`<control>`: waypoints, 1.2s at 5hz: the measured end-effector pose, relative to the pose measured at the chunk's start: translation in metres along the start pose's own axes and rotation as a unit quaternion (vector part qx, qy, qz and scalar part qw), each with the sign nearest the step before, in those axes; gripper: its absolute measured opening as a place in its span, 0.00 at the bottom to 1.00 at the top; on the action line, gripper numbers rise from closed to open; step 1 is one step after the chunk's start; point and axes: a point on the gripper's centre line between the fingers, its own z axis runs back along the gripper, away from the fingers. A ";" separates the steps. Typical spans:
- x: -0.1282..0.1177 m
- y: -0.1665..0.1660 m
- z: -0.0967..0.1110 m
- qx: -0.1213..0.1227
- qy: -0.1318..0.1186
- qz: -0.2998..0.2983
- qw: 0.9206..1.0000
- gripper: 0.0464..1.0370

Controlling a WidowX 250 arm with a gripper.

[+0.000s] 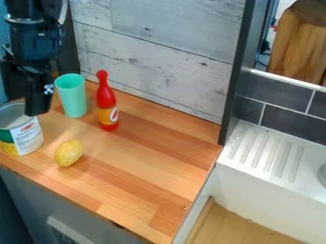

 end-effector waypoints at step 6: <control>0.043 -0.025 -0.066 0.010 0.038 0.039 0.998 0.96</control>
